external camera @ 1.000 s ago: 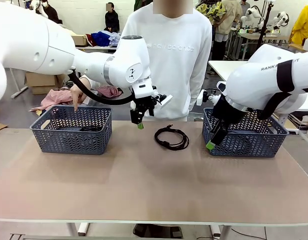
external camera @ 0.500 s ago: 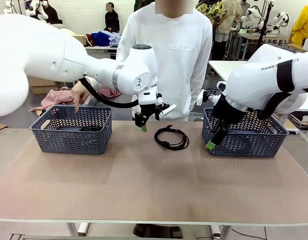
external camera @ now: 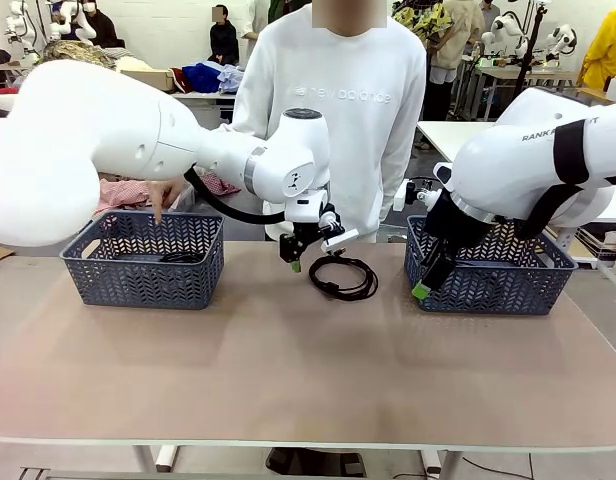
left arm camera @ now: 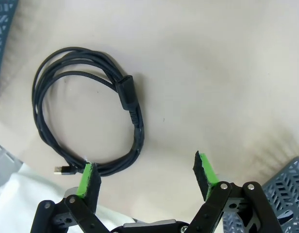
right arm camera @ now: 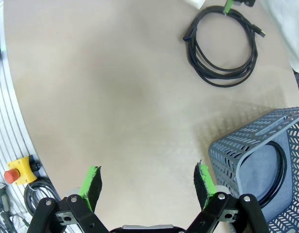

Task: Organize the cables according to human instructions.
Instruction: Pick up a bundle of cables and place it in the basket indicated by the human.

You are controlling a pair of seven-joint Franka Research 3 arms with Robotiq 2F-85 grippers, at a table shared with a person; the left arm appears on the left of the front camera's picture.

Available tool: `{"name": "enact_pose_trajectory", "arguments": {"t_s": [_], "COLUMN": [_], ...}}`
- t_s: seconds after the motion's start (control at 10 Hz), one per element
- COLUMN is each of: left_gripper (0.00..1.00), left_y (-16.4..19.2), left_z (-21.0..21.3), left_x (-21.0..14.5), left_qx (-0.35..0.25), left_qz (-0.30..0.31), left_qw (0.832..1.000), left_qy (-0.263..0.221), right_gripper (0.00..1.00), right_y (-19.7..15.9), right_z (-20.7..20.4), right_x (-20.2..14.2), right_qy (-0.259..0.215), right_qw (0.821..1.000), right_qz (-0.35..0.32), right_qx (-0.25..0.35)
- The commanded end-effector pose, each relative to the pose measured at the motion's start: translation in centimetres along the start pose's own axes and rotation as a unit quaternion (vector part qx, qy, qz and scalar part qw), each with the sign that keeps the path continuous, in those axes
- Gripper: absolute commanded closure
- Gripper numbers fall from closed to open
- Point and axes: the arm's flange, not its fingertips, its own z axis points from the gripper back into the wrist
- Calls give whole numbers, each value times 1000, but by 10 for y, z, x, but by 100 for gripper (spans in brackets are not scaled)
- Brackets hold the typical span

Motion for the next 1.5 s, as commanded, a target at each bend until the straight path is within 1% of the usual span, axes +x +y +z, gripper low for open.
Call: {"name": "enact_pose_trajectory", "arguments": {"t_s": [0.0,0.5,0.7,0.9,1.4], "left_gripper": [0,0,0,0,0], "left_y": [7,10,13,19,22], "left_z": [-5,-33,-41,-48,-62], "left_x": [-4,-4,-7,-12,-19], "left_qx": [-9,-31,-37,-43,-65], "left_qz": [-37,-66,-66,-52,-50], "left_qw": [999,997,997,998,997], "left_qy": [1,-9,-6,1,-15], "right_gripper": [0,0,0,0,0], "right_y": [-1,-1,-1,-1,-1], "right_z": [2,2,2,2,2], "right_x": [2,2,2,2,2], "right_qy": [4,4,4,4,4], "right_qw": [1000,1000,1000,1000,1000], "right_qz": [-1,-1,-1,-1,-1], "right_qx": [-6,-6,-6,-6,-6]}}
